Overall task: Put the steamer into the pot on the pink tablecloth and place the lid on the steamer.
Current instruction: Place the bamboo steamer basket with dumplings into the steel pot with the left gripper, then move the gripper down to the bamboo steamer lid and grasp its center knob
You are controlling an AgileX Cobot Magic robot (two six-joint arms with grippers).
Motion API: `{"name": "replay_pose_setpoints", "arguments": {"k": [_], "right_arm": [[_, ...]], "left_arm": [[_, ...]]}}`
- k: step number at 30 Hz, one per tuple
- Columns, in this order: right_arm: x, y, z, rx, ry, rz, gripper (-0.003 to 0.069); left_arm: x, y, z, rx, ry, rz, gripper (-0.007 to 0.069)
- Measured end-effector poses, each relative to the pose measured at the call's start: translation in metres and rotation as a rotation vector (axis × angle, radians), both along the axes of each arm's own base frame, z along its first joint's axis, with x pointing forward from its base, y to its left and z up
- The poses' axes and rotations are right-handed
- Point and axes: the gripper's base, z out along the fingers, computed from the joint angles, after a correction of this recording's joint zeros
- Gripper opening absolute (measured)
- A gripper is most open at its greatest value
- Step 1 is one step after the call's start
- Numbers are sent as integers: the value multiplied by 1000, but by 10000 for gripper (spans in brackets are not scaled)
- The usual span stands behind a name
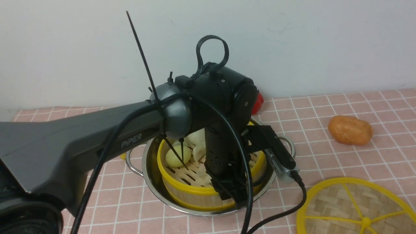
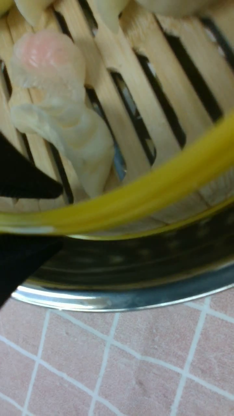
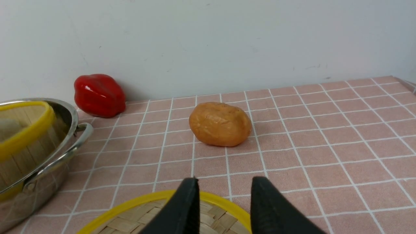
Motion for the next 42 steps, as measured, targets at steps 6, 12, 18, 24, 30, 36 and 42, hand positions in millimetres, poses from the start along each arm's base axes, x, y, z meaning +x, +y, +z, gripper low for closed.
{"name": "replay_pose_setpoints", "arguments": {"k": [6, 12, 18, 24, 30, 36, 42], "right_arm": [[0, 0, 0, 0, 0, 0, 243], [0, 0, 0, 0, 0, 0, 243], [0, 0, 0, 0, 0, 0, 243], [0, 0, 0, 0, 0, 0, 243], [0, 0, 0, 0, 0, 0, 243], [0, 0, 0, 0, 0, 0, 243], [0, 0, 0, 0, 0, 0, 243]], "left_arm": [[3, 1, -4, 26, -19, 18, 382], [7, 2, 12, 11, -83, 98, 527], [1, 10, 81, -114, -235, 177, 475], [-24, 46, 161, -222, -430, 223, 76], [-52, 92, 224, -308, -606, 299, -23], [-77, 116, 256, -355, -711, 310, -22], [-83, 124, 264, -342, -759, 299, -18]]}}
